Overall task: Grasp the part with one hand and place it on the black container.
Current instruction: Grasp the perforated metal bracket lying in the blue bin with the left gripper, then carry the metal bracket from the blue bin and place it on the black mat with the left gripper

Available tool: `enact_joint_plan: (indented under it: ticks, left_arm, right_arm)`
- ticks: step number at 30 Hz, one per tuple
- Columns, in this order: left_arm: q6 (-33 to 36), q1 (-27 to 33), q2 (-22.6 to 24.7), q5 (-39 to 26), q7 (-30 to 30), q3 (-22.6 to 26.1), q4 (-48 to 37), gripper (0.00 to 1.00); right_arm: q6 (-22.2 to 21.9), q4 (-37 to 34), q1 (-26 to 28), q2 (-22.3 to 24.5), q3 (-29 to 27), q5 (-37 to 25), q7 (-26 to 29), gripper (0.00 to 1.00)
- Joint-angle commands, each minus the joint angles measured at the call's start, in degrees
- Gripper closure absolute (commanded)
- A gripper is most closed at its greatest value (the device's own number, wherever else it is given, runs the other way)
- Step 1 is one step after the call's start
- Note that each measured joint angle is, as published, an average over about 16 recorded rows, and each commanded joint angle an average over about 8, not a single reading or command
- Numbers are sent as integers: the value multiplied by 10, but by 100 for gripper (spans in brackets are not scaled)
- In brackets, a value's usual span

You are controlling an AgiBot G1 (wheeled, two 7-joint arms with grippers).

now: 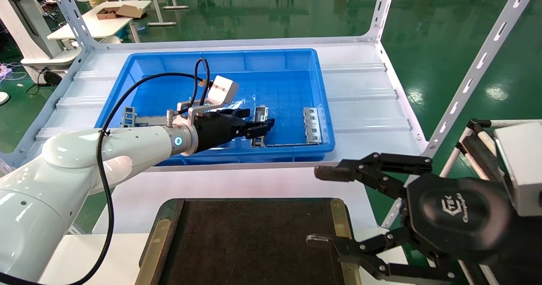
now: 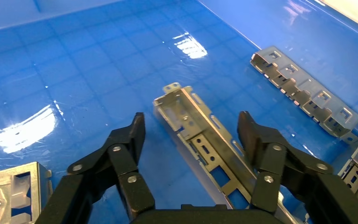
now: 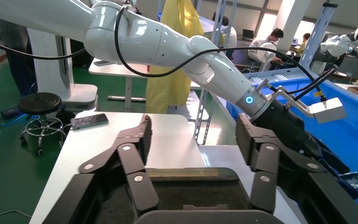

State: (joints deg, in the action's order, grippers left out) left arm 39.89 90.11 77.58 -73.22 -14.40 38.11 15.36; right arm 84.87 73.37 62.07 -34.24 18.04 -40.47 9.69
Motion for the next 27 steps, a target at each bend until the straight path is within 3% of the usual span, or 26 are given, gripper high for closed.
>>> enact_joint_plan:
  ticks: [1,19,27]
  left_arm:
    - [0,0,0,4,2,3,-1,100]
    - [13,3,-4,30,2,26,-8,100]
    - [44,21,-18,60,10,13,7,100]
  right_arm:
    - [0,0,0,0,0,0,0,100]
    - [0,0,0,0,0,0,0,100]
    - [0,0,0,0,1,0,0,100]
